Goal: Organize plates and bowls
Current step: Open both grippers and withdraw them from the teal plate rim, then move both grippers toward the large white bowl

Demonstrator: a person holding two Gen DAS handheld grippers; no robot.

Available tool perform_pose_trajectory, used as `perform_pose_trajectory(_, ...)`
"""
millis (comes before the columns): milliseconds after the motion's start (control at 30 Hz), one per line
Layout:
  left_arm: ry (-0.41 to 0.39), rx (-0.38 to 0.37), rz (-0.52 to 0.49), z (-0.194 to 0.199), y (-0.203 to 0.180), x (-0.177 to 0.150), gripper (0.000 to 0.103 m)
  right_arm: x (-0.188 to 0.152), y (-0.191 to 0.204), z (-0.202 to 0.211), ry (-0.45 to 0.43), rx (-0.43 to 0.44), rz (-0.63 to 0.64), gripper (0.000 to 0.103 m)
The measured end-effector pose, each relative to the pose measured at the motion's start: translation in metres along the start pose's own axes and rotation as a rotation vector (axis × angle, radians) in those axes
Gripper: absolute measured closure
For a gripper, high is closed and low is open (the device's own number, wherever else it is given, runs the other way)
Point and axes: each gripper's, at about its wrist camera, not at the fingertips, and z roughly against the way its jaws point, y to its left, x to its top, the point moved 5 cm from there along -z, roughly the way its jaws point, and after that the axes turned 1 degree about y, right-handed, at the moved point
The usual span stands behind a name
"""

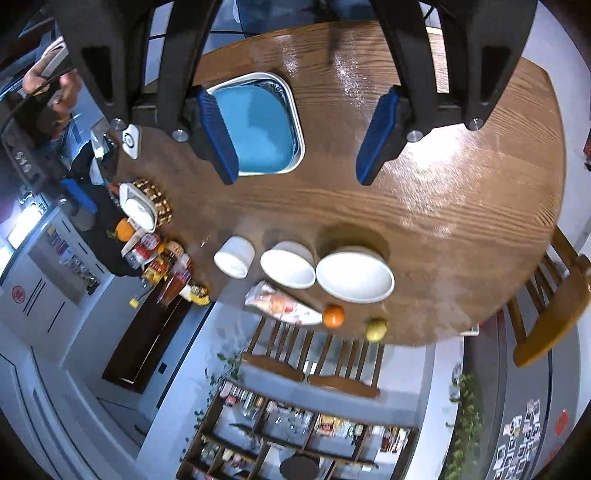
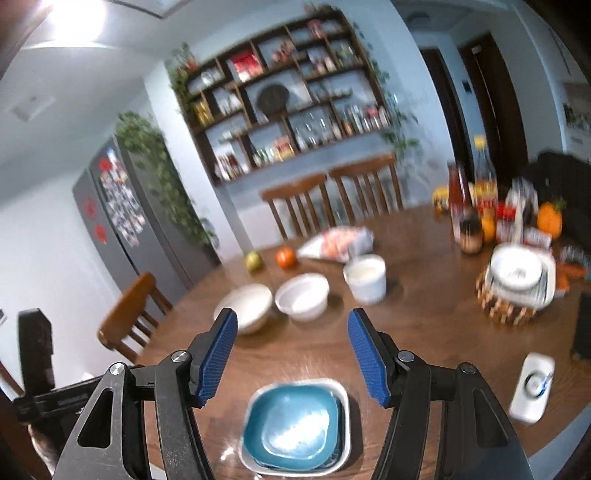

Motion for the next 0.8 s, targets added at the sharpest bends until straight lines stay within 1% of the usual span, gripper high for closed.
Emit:
perform_pose_trajectory(100,-0.013,-0.027,-0.027,0.013,-0.006,0.005,0.037,0.018,0.016,0.026,-0.069,0.025,0.036,0.040)
perform_pose_trajectory(133,-0.011,-0.026,-0.034,0.016,-0.007,0.005,0.037,0.021,0.021,0.031,-0.078,0.027,0.046,0.040)
perform_pose_trajectory(233,0.001,-0.030,-0.035,0.022,-0.009,0.005,0.038,0.028,0.030,0.040,-0.069,0.060,0.055,0.040)
perform_pose_trajectory(300,0.004,-0.032,-0.036,0.025,-0.011,0.006,0.038,0.034,0.036,0.048,-0.057,0.117,0.056,0.040)
perform_pose_trajectory(333,-0.004,-0.036,-0.045,0.029,-0.014,0.006,0.038,0.036,0.037,0.052,-0.062,0.127,0.057,0.040)
perform_pose_trajectory(433,-0.026,-0.024,-0.064,0.041,-0.017,0.009,0.037,0.049,0.046,0.075,-0.121,0.097,0.090,0.040)
perform_pose_trajectory(533,-0.054,0.005,-0.090,0.052,-0.020,0.012,0.037,0.057,0.054,0.096,-0.143,0.149,0.091,0.040)
perform_pose_trajectory(600,-0.055,0.021,-0.094,0.056,-0.020,0.011,0.037,0.060,0.057,0.107,-0.166,0.146,0.107,0.040)
perform_pose_trajectory(667,-0.051,0.005,-0.099,0.060,-0.023,0.013,0.037,0.064,0.058,0.121,-0.197,0.137,0.115,0.040)
perform_pose_trajectory(700,-0.051,0.010,-0.109,0.062,-0.025,0.014,0.037,0.065,0.058,0.127,-0.205,0.153,0.108,0.040)
perform_pose_trajectory(733,-0.062,0.018,-0.118,0.066,-0.027,0.017,0.037,0.068,0.054,0.136,-0.221,0.195,0.083,0.040)
perform_pose_trajectory(800,-0.089,0.042,-0.122,0.075,-0.029,0.020,0.037,0.072,0.048,0.148,-0.223,0.244,0.042,0.039)
